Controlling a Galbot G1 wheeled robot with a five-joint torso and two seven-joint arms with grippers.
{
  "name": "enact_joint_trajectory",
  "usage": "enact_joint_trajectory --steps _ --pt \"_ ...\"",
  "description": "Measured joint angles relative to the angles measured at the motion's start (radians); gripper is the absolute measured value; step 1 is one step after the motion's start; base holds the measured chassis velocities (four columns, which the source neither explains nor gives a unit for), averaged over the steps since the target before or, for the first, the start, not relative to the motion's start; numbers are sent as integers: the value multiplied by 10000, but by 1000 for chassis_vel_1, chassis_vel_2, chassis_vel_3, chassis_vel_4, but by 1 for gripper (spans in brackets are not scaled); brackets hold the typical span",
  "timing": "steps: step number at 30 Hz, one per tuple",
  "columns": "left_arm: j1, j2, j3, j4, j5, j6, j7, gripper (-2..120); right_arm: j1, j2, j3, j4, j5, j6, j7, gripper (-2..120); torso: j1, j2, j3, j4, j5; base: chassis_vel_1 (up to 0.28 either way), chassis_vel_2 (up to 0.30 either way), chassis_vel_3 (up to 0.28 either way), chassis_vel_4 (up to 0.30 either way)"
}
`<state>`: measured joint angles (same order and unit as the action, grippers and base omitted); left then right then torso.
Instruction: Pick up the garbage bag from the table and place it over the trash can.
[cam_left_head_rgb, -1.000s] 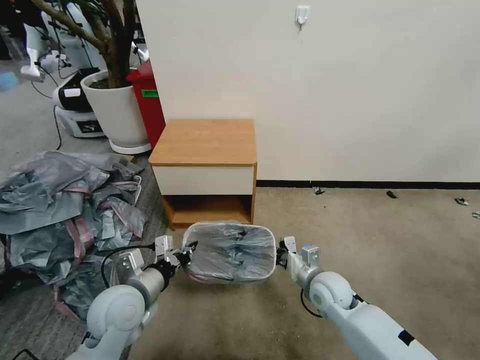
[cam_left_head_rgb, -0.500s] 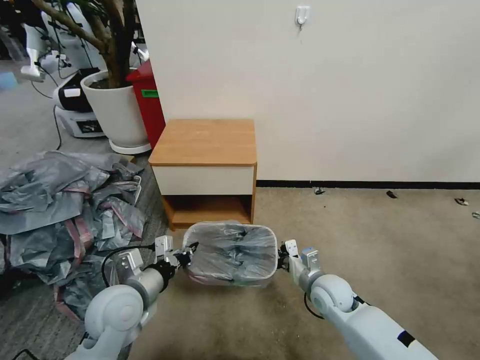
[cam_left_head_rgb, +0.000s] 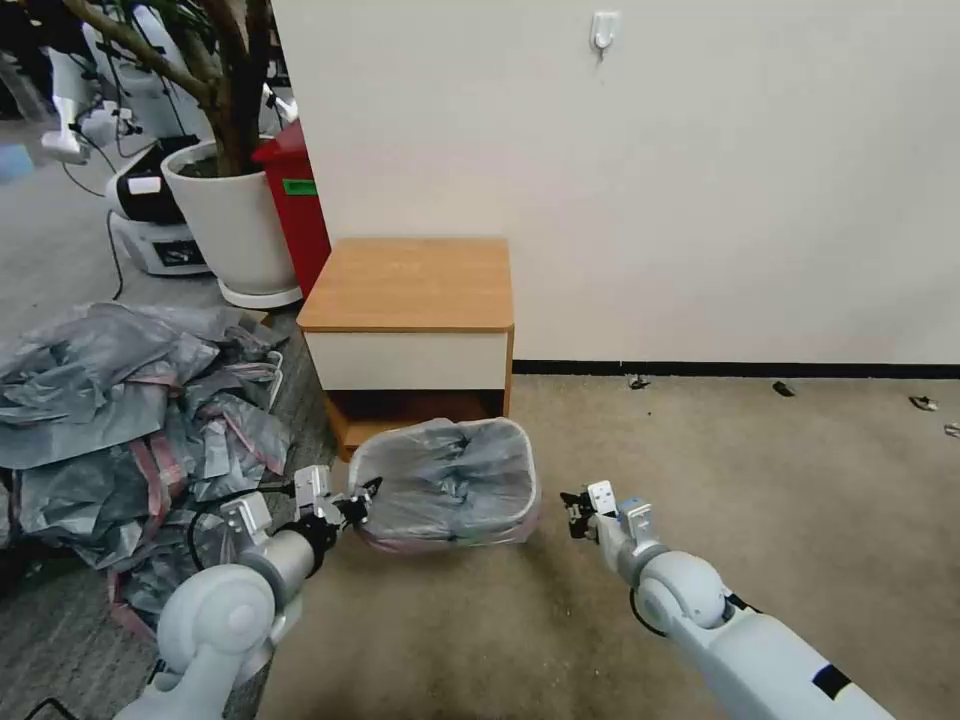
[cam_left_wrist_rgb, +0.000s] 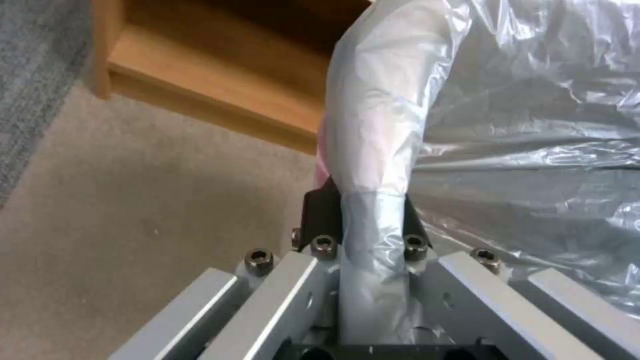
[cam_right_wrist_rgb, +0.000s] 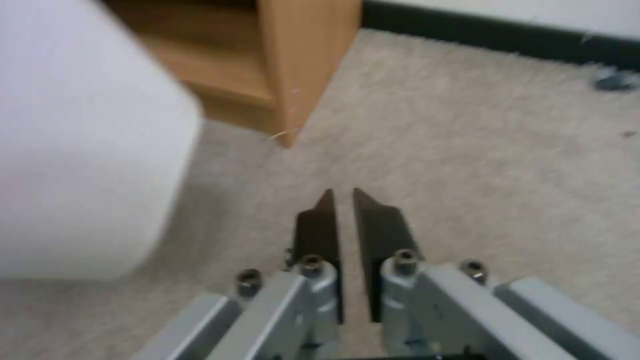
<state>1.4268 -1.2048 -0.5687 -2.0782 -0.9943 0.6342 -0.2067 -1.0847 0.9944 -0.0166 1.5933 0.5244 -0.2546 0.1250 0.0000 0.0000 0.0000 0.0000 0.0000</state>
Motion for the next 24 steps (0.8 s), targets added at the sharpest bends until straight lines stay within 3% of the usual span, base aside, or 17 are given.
enact_joint_trajectory --steps 6,12,16,18,20,24 --pt "-97 20 90 247 307 -208 -24 2 -432 -467 1018 829 -939 409 158 32 0 0 0 0 2 0 0 0 0" --pt "-100 24 184 364 866 -374 -33 2 -790 -1107 2008 2183 -1789 -187 -142 52 0 0 0 0 0 0 0 0 0" --pt "-77 -52 357 371 1749 -564 -57 2 -1167 -1703 2446 4313 -1691 -756 -887 71 0 0 0 0 0 0 0 0 0" --pt "-68 -70 383 366 1896 -595 -60 2 -1192 -1756 2405 4741 -1590 -860 -984 72 0 0 0 0 -2 0 0 0 0" --pt "-23 -120 461 323 2419 -761 -64 2 -1181 -1828 2061 5800 -1466 -1180 -1185 63 0 0 0 1 -2 0 0 0 0" --pt "50 -140 533 242 2895 -938 -66 2 -1022 -1867 1605 6445 -1600 -1530 -1472 53 0 1 0 1 -1 0 0 0 0"
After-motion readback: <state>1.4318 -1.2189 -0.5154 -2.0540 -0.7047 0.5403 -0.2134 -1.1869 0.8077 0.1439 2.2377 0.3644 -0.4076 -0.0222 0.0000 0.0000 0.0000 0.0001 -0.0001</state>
